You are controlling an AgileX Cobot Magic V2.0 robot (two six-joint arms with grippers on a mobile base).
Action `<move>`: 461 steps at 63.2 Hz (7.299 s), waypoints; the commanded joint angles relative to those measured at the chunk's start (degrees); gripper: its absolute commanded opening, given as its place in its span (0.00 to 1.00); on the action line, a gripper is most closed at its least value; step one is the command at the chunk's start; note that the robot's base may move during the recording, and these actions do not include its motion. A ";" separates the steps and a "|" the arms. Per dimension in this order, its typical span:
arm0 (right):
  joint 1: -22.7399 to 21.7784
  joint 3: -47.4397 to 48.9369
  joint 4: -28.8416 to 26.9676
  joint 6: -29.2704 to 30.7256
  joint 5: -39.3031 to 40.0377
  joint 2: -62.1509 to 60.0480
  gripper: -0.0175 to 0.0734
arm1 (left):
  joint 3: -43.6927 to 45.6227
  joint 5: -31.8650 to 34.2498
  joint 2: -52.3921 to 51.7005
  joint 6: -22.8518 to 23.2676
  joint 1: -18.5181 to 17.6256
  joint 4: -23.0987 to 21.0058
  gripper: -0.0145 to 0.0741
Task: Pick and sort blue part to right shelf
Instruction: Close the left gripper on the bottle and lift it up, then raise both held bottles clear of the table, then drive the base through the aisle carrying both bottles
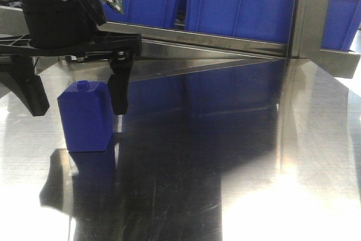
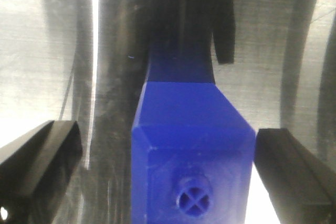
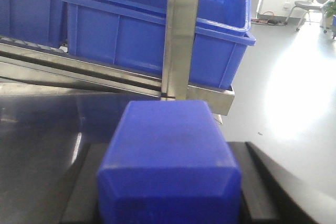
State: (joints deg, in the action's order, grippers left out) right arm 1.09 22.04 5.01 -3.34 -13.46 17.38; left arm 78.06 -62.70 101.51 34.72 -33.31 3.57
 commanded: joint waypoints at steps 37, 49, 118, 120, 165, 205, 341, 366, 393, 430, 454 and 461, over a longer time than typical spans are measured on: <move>-0.34 1.81 0.68 0.33 5.64 0.22 0.63 | 1.87 1.27 -2.26 0.60 -0.31 0.04 0.63; -0.34 1.81 0.68 0.33 5.64 0.22 0.63 | 1.87 0.60 -2.26 0.60 -0.31 0.04 0.60; -0.34 1.81 0.68 0.33 5.59 0.22 0.63 | -33.05 46.16 -42.18 -33.59 11.06 -11.14 0.60; -0.34 1.81 0.68 0.33 5.59 0.22 0.63 | -34.32 46.95 -43.71 -33.59 12.07 -10.61 0.60; -0.34 1.81 0.68 0.33 5.59 0.22 0.63 | -53.60 63.43 -73.69 -33.59 24.52 -9.72 0.60; -0.34 1.81 0.68 0.33 5.59 0.22 0.63 | -54.50 62.70 -81.59 -33.59 28.51 -3.57 0.60; -0.34 1.81 0.68 0.33 5.59 0.22 0.63 | -54.50 63.08 -81.59 -33.59 28.51 -3.57 0.60; -0.34 1.81 0.68 0.33 5.59 0.22 0.63 | -54.50 63.08 -81.59 -33.59 28.51 -3.57 0.60; -0.34 1.81 0.68 0.33 5.59 0.22 0.63 | -54.50 63.08 -81.59 -33.59 28.51 -3.57 0.60; -0.34 1.81 0.68 0.33 5.59 0.22 0.63 | -54.50 63.08 -81.59 -33.59 28.51 -3.57 0.60; -0.34 1.81 0.68 0.33 5.59 0.22 0.63 | -54.50 63.08 -81.59 -33.59 28.51 -3.57 0.60; -0.34 1.81 0.68 0.33 5.59 0.22 0.63 | -54.50 63.08 -81.59 -33.59 28.51 -3.57 0.60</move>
State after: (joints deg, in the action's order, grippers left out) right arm 1.09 22.04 5.01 -3.34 -13.46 17.14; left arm 21.67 -5.12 19.54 1.06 -4.99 0.00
